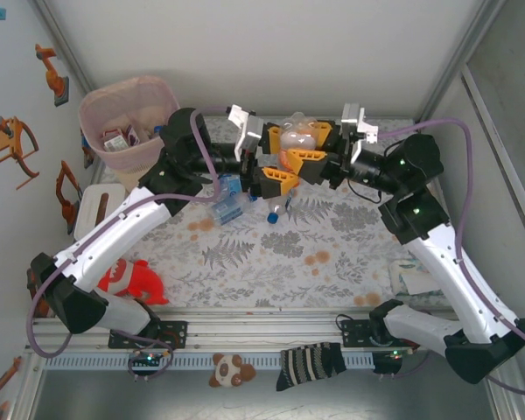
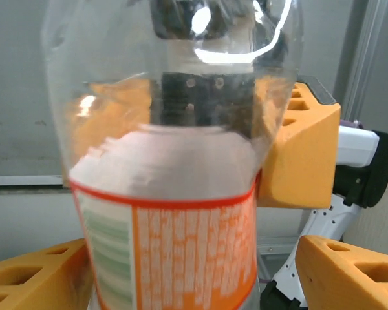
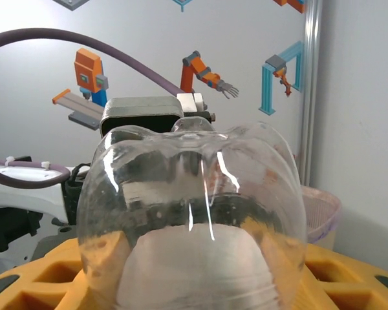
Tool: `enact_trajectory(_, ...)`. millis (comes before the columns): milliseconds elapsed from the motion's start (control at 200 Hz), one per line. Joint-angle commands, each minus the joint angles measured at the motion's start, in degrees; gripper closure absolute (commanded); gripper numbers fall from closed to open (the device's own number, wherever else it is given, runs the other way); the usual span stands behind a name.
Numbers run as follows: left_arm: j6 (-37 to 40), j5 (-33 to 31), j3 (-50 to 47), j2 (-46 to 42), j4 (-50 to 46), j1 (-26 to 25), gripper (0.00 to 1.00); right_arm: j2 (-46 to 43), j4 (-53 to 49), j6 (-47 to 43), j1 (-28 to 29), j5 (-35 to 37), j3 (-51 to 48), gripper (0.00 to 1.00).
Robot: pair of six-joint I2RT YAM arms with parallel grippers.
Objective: Put the plastic bottles in the bin
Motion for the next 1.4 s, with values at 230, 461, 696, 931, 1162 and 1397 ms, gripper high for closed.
enact_trajectory(230,3.31,1.43,1.71,0.93,-0.68,-1.31,0.34,-0.72,1.88,-1.77,1.58,1.00,1.76,0.48)
enact_trajectory(461,3.11,0.92,1.56,1.24,-0.13,-1.37,0.44,-0.97,0.03,-3.09,1.72,2.21,1.68,0.48)
enact_trajectory(696,4.11,-1.09,0.72,-0.04,-1.69,-1.35,0.48,-2.01,-3.69,-5.71,1.77,4.15,1.43,0.42)
enact_trajectory(931,7.56,-4.43,2.32,-0.46,-8.55,-0.70,0.50,-5.24,-8.86,-9.31,1.76,7.96,0.27,0.21)
enact_trajectory(1162,8.03,-8.59,2.22,-1.28,-10.96,1.96,0.53,-10.64,-15.05,-14.31,1.77,16.16,-1.27,0.20)
enact_trajectory(1397,9.86,-21.44,3.70,-3.33,-19.81,7.73,0.55,-12.59,-17.61,-15.71,1.73,19.21,-2.13,0.19)
